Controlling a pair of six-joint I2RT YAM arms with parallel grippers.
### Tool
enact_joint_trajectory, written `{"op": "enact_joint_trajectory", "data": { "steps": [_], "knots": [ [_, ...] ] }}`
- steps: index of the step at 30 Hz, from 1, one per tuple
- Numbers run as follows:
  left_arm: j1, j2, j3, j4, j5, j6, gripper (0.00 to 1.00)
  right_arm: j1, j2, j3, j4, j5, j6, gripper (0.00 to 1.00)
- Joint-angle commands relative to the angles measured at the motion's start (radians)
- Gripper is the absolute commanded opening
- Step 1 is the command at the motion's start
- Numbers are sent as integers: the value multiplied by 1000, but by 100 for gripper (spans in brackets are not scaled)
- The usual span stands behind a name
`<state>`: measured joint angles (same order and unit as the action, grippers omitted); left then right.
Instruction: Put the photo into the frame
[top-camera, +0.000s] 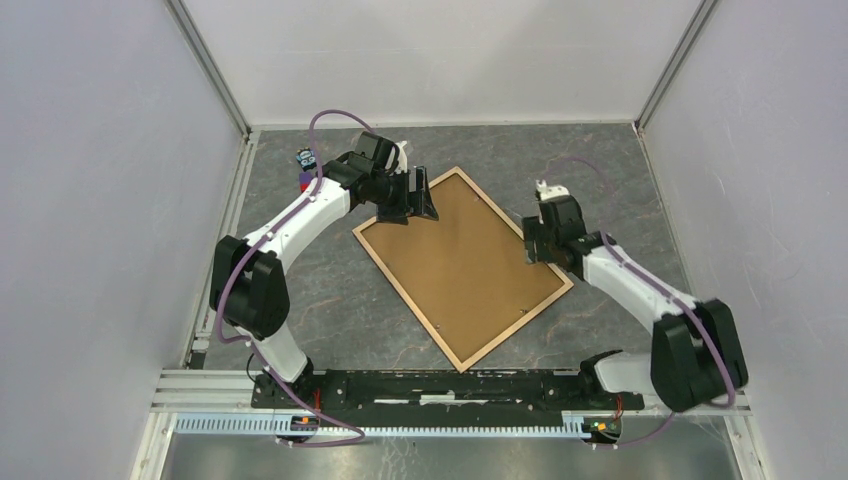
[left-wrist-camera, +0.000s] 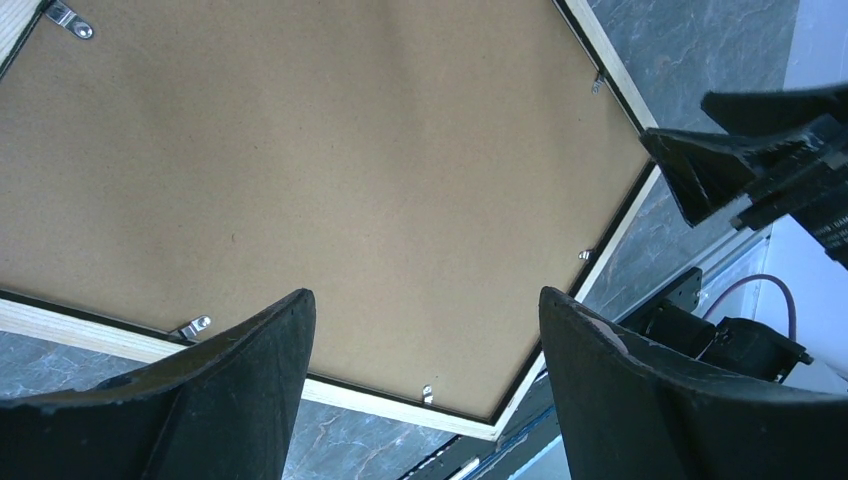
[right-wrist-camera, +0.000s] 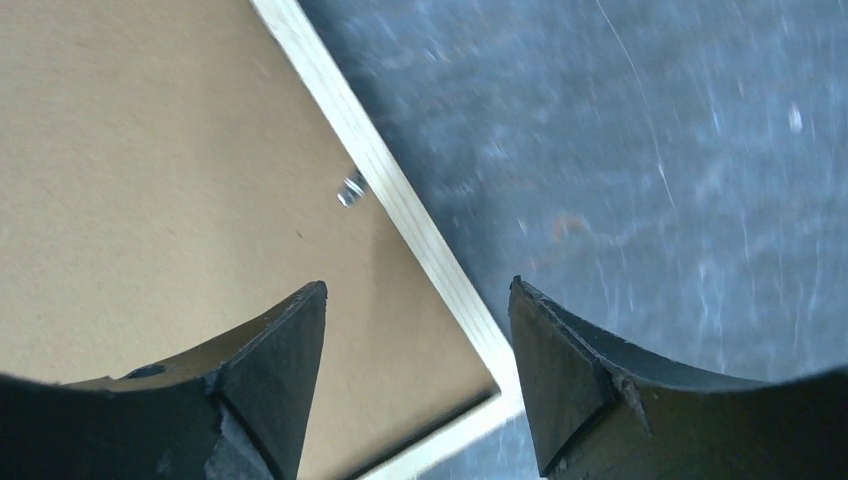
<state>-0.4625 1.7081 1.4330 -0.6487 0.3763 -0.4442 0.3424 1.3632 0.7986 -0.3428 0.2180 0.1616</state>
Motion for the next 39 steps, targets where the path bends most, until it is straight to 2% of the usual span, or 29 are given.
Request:
{"op": "enact_joint_trajectory", "data": {
  "steps": [1, 4, 7, 10, 14, 18, 20, 23, 25, 27, 31, 36, 39],
  "knots": [
    [-4, -34, -8, 39, 25, -45, 88, -38, -177, -127, -44, 85, 260, 73],
    [-6, -32, -10, 38, 25, -44, 88, -59, -261, -174, -122, 133, 508, 70],
    [-5, -33, -11, 39, 20, -45, 88, -61, -267, -193, -191, 93, 633, 65],
    [-5, -33, -11, 40, 18, -43, 88, -60, -265, -218, -204, 102, 712, 60],
    [-5, -31, -14, 38, 16, -41, 88, -60, -264, -261, -212, 144, 799, 59],
    [-6, -31, -12, 39, 25, -46, 88, -60, -267, -323, -158, 127, 846, 58],
    [-5, -34, -11, 38, 31, -48, 88, -61, -257, -338, -128, 133, 846, 54],
    [-5, -37, -10, 40, 30, -47, 88, -61, -224, -330, -99, 159, 827, 47],
    [-6, -37, -9, 39, 30, -46, 88, -62, -198, -322, -68, 178, 806, 36],
    [-6, -39, -8, 39, 29, -46, 88, -68, -173, -317, -20, 190, 773, 20],
    [-6, -42, -11, 39, 27, -45, 89, -97, -114, -296, 121, 191, 620, 1],
    [-5, -43, -9, 38, 30, -47, 89, -126, 42, -158, 236, 115, 262, 0],
    [-5, -46, -8, 39, 31, -47, 89, -132, 114, -102, 292, 13, 160, 0]
  ]
}}
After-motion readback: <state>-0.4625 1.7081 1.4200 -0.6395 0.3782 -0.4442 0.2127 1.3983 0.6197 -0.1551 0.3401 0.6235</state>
